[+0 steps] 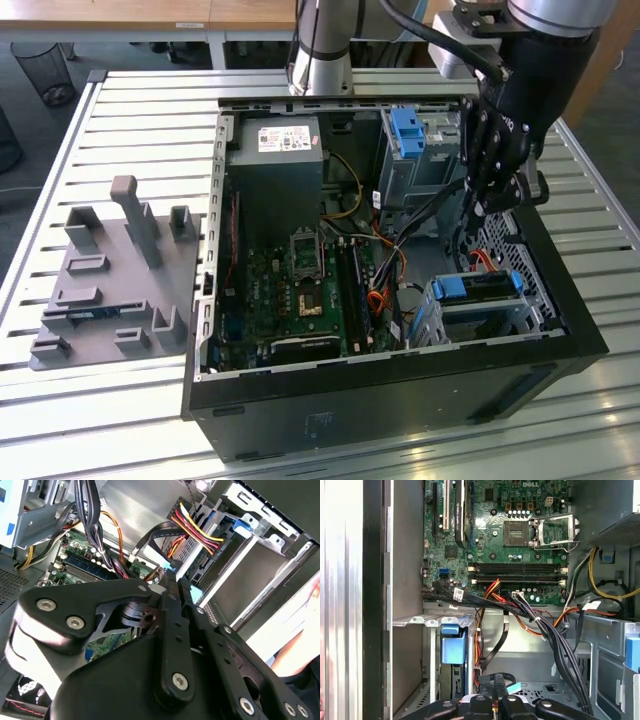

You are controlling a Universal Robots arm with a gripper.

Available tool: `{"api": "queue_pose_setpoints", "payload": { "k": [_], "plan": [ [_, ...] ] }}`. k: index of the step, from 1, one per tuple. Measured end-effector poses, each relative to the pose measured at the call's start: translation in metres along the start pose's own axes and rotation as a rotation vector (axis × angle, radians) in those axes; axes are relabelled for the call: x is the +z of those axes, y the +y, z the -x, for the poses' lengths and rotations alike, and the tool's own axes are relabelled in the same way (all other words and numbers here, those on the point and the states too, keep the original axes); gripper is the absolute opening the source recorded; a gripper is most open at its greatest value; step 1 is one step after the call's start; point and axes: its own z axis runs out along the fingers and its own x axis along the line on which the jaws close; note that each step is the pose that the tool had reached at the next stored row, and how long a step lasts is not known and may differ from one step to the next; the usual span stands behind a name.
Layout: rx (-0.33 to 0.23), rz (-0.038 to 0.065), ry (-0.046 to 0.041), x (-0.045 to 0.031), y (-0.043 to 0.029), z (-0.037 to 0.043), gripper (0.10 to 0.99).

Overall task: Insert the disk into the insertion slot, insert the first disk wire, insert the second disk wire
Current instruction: 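Insert the second disk wire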

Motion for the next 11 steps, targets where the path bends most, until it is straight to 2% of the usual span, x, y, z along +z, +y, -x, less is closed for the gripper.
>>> {"api": "queue_pose_setpoints", "payload": {
  "k": [2,3,11],
  "plan": [
    [0.000,0.000,0.0015,0.0008,-0.0001,0.0004,0.184],
    [0.000,0.000,0.0019,0.0011,-0.0003,0.0007,0.247],
    [0.000,0.000,0.0041,0.0048,-0.0011,0.0030,0.247]
  ]
}}
